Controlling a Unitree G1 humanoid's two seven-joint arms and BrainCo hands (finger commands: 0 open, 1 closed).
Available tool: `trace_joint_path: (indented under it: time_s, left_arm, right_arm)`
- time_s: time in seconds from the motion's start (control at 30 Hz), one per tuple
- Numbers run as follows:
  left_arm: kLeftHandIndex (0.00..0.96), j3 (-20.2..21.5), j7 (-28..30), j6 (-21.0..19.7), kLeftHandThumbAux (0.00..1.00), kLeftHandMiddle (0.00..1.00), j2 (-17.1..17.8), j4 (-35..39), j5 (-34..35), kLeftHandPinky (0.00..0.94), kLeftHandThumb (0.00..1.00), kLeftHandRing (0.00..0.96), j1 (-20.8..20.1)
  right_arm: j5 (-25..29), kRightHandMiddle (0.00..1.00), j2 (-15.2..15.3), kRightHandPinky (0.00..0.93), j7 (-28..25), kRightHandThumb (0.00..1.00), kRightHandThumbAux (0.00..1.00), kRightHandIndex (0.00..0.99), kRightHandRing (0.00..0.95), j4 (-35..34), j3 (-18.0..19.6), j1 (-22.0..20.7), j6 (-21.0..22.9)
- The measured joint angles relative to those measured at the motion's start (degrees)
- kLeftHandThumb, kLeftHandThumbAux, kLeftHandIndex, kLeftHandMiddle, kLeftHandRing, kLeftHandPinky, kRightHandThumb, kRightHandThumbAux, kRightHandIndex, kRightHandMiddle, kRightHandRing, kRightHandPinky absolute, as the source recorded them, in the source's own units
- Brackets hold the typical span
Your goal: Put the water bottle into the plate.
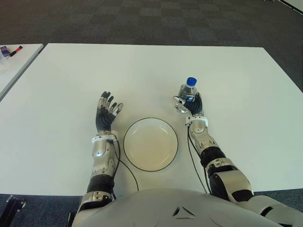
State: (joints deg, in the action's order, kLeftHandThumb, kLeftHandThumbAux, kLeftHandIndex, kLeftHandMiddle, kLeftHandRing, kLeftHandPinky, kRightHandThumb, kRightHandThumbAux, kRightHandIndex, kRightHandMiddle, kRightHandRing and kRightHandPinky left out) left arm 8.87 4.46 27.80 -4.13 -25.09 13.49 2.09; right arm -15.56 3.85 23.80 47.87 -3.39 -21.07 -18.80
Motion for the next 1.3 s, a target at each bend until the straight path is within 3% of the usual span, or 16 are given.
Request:
trace_joint_path:
  time_s: [0.83,0.93,1.3]
  left_arm:
    - [0.075,0.0,0.0,0.2,0.882,0.086,0.0,0.0,0.6,0.143,0.155,0.094,0.0]
    - [0.075,0.0,0.0,0.2,0.882,0.085,0.0,0.0,0.7,0.144,0.155,0.094,0.0]
    - [0.073,0.0,0.0,0.2,0.883,0.083,0.0,0.0,0.8,0.143,0.154,0.092,0.0]
  right_arm:
    - [-0.4,0.481,0.2,0.686,2.7,0.951,0.657,0.389,0.538,3.0,-0.4,-1.9,-0.4]
    - [-0.5,0.491,0.2,0.752,2.7,0.952,0.658,0.384,0.531,3.1,-0.4,-2.0,-0.4]
    - [3.0,0.502,-0.4,0.846,-1.1,0.954,0.657,0.387,0.532,1.6,1.4,-1.8,1.0]
